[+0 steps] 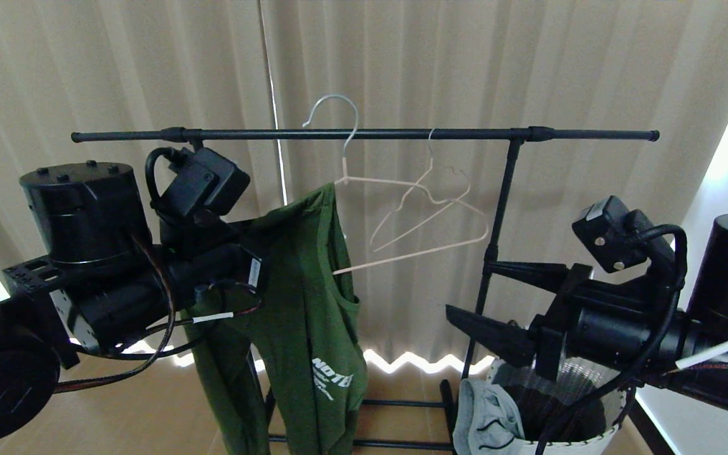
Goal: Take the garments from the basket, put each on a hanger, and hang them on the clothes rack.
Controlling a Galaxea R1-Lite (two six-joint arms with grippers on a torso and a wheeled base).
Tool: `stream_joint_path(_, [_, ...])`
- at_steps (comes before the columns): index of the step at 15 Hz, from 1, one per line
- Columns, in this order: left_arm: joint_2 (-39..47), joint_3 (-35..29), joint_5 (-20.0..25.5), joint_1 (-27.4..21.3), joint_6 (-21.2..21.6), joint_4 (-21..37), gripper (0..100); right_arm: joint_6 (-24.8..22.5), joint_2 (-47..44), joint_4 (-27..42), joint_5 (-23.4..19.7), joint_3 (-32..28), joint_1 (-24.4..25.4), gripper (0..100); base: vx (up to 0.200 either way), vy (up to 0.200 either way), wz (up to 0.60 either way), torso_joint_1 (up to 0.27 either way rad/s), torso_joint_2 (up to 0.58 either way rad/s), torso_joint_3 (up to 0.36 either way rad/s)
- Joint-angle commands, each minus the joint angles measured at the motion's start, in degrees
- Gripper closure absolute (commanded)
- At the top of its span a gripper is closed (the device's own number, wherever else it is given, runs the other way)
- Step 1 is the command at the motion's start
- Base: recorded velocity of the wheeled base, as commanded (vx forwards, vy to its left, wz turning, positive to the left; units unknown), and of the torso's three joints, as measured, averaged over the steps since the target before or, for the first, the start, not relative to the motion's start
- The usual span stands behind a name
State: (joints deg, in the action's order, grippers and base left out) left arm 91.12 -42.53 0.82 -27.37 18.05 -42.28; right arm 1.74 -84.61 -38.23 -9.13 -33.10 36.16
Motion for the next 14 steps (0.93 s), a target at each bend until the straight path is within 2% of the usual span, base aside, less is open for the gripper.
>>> stream_joint_path(1, [-0.33,-0.71,0.15,-1.46,-0.3,-1.23,100,0.72,-2.57,-0.53,1.66,0.4,2.95,0,0.0,0.0,0.0,0.0,0.0,0.0])
stream_joint_path(2, [-0.6,-0.71,0.24,-2.08,-0.21,-2.2,100,0.81,-3.8,-1.32,2.98,0.4,3.39,0,0.0,0.0,0.0,0.0,0.0,0.0])
stream_joint_path(7, [-1.92,-2.2,0.33,-3.48,-0.3,-3.25,100,0.63,-14.44,-14.15,10.71,-0.04,4.18,0,0.0,0.0,0.0,0.0,0.0,0.0])
stream_joint_path(11, [-3.94,-2.03,3.4,-4.71,-0.74,-3.16,100,0.54,-21.64,-22.5,13.26,-3.29,4.18,0,0.0,0.0,0.0,0.0,0.0,0.0])
stream_joint_path(14, [-4.46,-1.85,3.4,-5.59,-0.74,-3.16,100,0.54,-24.11,-23.03,13.26,-6.28,4.18,0,0.0,0.0,0.0,0.0,0.0,0.0])
